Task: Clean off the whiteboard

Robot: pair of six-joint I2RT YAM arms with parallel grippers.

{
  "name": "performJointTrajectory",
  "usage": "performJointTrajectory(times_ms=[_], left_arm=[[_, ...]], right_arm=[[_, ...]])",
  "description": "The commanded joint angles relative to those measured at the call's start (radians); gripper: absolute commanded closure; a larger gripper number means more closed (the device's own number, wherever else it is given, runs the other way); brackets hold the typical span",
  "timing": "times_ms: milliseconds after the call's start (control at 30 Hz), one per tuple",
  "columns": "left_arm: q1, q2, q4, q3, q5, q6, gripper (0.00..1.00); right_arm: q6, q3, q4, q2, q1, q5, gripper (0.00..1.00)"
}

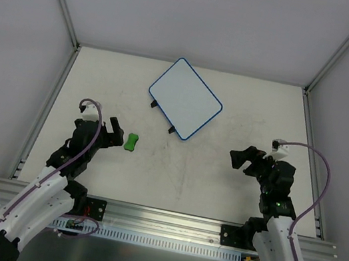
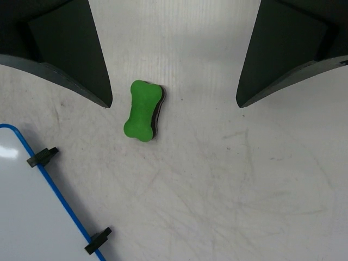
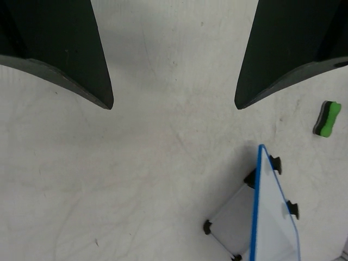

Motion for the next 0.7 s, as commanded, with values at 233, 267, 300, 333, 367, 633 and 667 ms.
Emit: performJointTrajectory(times_ms=[233, 267, 300, 333, 367, 633, 667], left_arm=[[0.009, -0.028, 0.018, -0.043, -0.086, -0.045, 0.01], [0.008, -0.026, 0.018, -0.043, -0.085, -0.046, 0.01], [0.008, -0.023, 0.018, -0.041, -0.070, -0.046, 0.01], [0.008, -0.017, 0.018, -0.041, -0.057, -0.048, 0.01], [0.008, -0.012, 0.019, -0.038, -0.051, -0.050, 0.01], [0.008, 0.020, 0.019, -0.028, -0.051, -0.051, 0.01], [0.006, 0.021, 0.019, -0.028, -0.051, -0.053, 0.01]], right_arm=[[-0.003, -0.055, -0.081, -0.080, 0.007, 0.128, 0.01], [-0.005, -0.057, -0.078, -0.080, 0.007, 0.119, 0.01], [-0.006, -0.058, -0.075, -0.082, 0.007, 0.118, 0.01], [-0.005, -0.060, -0.074, -0.083, 0.007, 0.116, 0.01], [-0.003, -0.060, -0.074, -0.085, 0.005, 0.116, 0.01], [-0.011, -0.075, -0.049, -0.101, 0.007, 0.078, 0.01], [-0.010, -0.074, -0.049, -0.103, 0.007, 0.081, 0.01]])
